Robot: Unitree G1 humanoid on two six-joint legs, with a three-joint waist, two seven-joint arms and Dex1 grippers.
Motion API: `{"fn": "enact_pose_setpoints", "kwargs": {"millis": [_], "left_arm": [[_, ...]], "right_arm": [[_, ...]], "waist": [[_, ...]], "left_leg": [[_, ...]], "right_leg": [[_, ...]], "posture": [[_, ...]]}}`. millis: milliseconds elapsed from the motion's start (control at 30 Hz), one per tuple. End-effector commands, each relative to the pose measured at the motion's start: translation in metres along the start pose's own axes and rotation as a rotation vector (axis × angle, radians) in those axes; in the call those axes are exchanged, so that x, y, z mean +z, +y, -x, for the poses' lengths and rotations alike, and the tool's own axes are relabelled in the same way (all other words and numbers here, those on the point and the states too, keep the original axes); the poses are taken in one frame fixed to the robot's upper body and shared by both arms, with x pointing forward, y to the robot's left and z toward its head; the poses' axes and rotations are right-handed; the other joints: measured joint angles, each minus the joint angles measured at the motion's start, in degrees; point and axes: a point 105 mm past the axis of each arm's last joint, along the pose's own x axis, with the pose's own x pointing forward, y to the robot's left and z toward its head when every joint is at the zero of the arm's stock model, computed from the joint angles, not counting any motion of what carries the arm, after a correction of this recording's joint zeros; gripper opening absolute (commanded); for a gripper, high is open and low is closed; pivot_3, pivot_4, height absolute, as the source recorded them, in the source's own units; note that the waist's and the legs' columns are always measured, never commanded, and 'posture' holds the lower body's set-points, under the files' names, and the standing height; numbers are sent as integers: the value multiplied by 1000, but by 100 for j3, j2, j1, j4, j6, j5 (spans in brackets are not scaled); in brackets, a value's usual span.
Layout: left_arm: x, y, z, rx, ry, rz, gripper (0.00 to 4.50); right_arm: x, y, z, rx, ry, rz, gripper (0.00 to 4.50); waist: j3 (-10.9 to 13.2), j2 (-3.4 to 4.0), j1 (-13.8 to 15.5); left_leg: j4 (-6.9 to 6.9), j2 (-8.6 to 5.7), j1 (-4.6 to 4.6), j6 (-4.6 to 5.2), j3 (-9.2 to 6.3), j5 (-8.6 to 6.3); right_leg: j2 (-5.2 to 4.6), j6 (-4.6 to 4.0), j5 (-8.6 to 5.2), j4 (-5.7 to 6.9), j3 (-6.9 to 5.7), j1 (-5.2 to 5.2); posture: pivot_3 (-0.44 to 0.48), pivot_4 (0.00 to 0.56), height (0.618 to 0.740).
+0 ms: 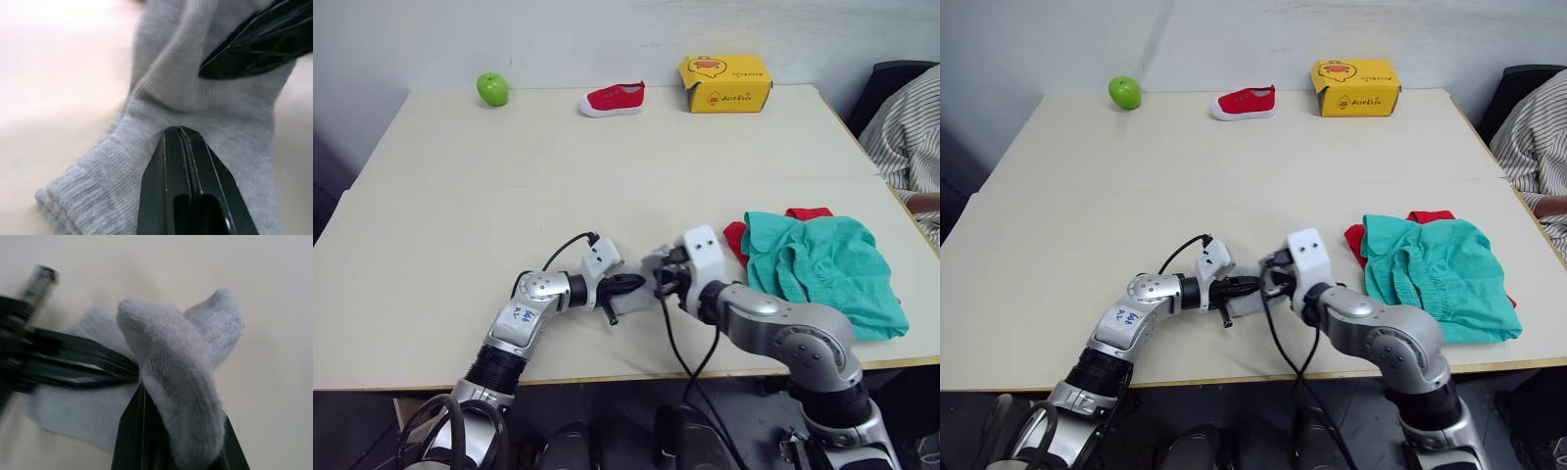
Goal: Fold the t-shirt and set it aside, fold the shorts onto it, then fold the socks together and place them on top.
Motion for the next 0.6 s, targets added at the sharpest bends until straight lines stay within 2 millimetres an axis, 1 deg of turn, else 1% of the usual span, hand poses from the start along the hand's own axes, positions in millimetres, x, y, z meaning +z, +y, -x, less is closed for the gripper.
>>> {"fn": "enact_pose_setpoints", "kwargs": {"millis": [33, 100, 200, 300, 367, 467, 600], "left_arm": [[-24, 5, 1, 40, 90, 56, 0], [-25, 4, -2, 37, 99, 57, 0], [-27, 3, -5, 37, 117, 59, 0], [-28, 3, -5, 44, 132, 64, 0], [-30, 4, -3, 51, 145, 66, 0], [-32, 6, 1, 64, 151, 68, 0], [-27, 11, 8, 81, 129, 67, 0]], "right_arm": [[13, -9, 5, -33, -59, 46, 50], [22, -5, 5, -23, -86, 82, 50], [40, 13, 4, 28, -139, 115, 50], [46, 28, 2, 65, -152, 124, 50], [46, 37, 0, 89, -147, 122, 50], [39, 49, -6, 120, -119, 116, 50], [32, 56, -15, 130, -92, 105, 50]], "waist": [[0, 0, 1], [0, 0, 6], [0, 0, 8], [0, 0, 20], [0, 0, 19], [0, 0, 10], [0, 0, 0]], "left_leg": [[0, 0, 0, 0, 0, 0], [-1, 1, 0, -2, -1, 1], [-1, -1, -1, -1, -1, 1], [-1, 0, -1, -2, -4, 1], [-1, 0, -2, -2, -5, 1], [-1, -1, -2, -1, -5, 0], [-1, 0, -1, -3, -5, 0]], "right_leg": [[0, 0, 0, 1, 0, -1], [0, -1, -1, 2, -1, -2], [-3, 0, 0, 2, 0, -2], [-3, -1, 0, 2, -3, -2], [-4, -1, 0, 0, -3, -1], [-6, -1, 0, 0, -3, 0], [-4, -1, 0, 1, -3, -1]], "posture": [[0, 150, 740], [0, 150, 740], [0, 150, 740], [0, 150, 740], [0, 150, 740], [0, 150, 740], [0, 150, 740]]}}
